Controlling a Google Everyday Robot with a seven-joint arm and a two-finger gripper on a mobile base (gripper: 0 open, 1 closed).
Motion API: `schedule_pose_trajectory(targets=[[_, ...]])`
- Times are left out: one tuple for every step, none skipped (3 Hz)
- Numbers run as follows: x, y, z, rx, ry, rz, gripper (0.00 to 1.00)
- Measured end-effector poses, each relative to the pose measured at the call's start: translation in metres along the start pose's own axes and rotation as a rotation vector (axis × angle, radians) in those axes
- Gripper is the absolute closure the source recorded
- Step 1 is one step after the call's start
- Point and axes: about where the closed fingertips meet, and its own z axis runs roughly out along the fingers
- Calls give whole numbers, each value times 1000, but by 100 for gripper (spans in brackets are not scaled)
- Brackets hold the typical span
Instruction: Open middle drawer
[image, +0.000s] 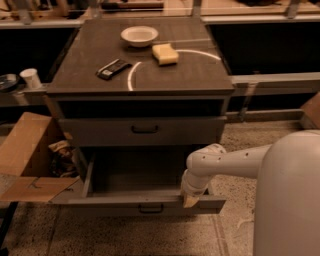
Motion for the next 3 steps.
schedule_pose_trajectory(targets=[[-2,5,0,-4,-10,0,100],[-2,5,0,-4,-10,0,81],[-2,5,0,-4,-10,0,58]])
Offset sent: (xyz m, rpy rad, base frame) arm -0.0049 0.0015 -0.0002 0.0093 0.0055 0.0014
